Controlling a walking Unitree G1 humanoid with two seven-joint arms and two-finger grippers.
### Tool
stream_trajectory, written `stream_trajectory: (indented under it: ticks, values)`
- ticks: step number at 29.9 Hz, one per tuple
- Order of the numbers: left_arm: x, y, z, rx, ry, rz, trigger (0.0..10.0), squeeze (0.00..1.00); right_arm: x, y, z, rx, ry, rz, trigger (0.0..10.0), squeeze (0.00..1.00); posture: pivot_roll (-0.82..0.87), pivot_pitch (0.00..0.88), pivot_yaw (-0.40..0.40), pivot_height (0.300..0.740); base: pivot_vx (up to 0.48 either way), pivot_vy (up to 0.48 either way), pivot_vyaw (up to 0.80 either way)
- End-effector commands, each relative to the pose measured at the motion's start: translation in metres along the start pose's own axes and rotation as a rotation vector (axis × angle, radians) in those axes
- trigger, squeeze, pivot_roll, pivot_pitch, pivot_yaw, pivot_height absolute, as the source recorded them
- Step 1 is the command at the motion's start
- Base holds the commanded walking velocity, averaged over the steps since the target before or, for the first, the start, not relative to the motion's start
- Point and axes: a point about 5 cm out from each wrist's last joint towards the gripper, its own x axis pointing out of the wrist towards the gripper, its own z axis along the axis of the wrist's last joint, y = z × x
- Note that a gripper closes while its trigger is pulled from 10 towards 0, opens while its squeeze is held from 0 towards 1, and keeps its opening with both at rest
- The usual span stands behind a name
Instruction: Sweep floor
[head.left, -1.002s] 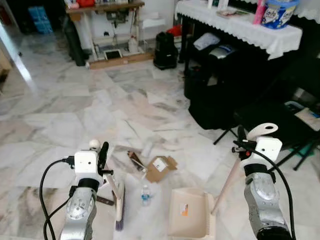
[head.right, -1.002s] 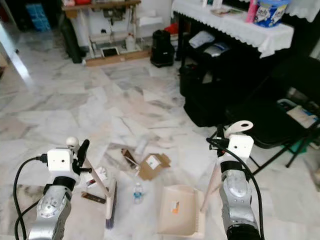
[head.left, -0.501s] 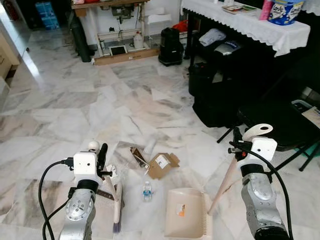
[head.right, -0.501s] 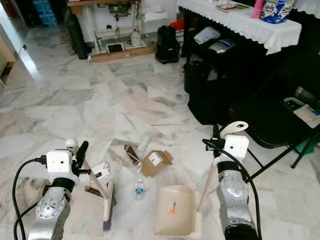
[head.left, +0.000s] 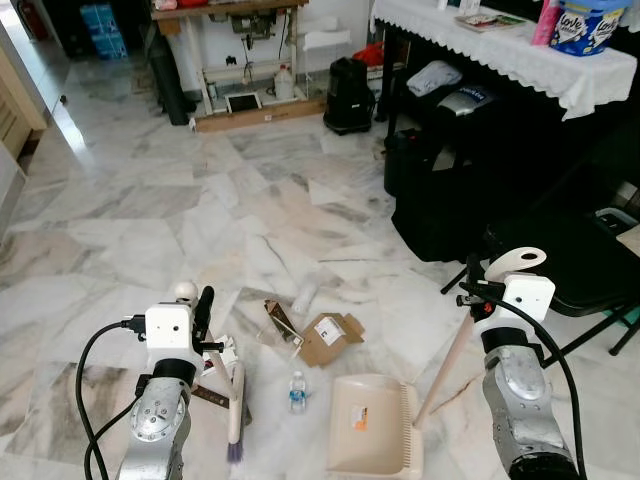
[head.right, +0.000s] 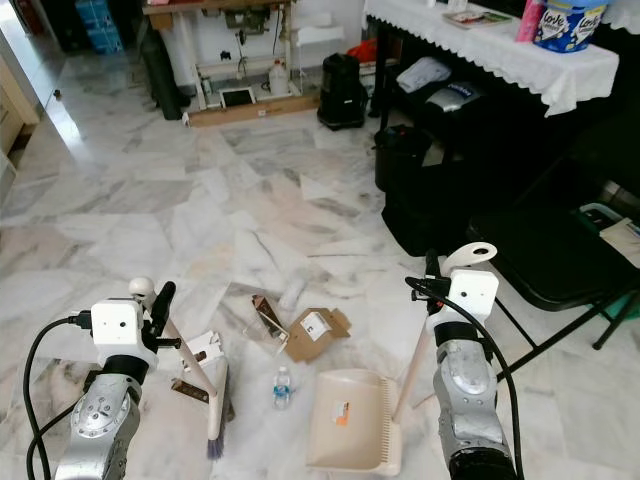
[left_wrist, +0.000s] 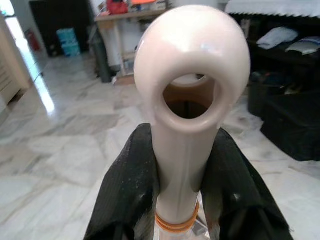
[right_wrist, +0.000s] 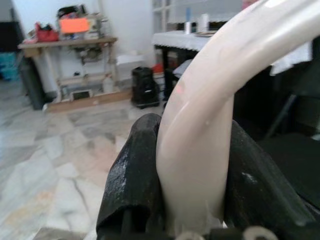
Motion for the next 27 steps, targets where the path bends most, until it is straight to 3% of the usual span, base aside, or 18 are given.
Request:
stream_trajectory:
  ticks: [1, 27]
  values:
    - [0.0026, 0.0050, 0.0094, 0.005, -0.044, 0.018, 10.0, 0.00, 0.0057, 0.0058, 0.0108, 0.034, -0.049, 0.010, 10.0, 0.00, 0.02, 0.029, 0.021, 0.740, 0.285, 0.000, 0.00]
    - [0.0005, 0.0059, 0.0111, 0.004, -0.053, 0.029, 10.0, 0.00, 0.0038, 0.0048, 0.0102, 0.023, -0.044, 0.020, 10.0, 0.00, 0.02, 0.048, 0.015, 0.740, 0.261, 0.000, 0.06]
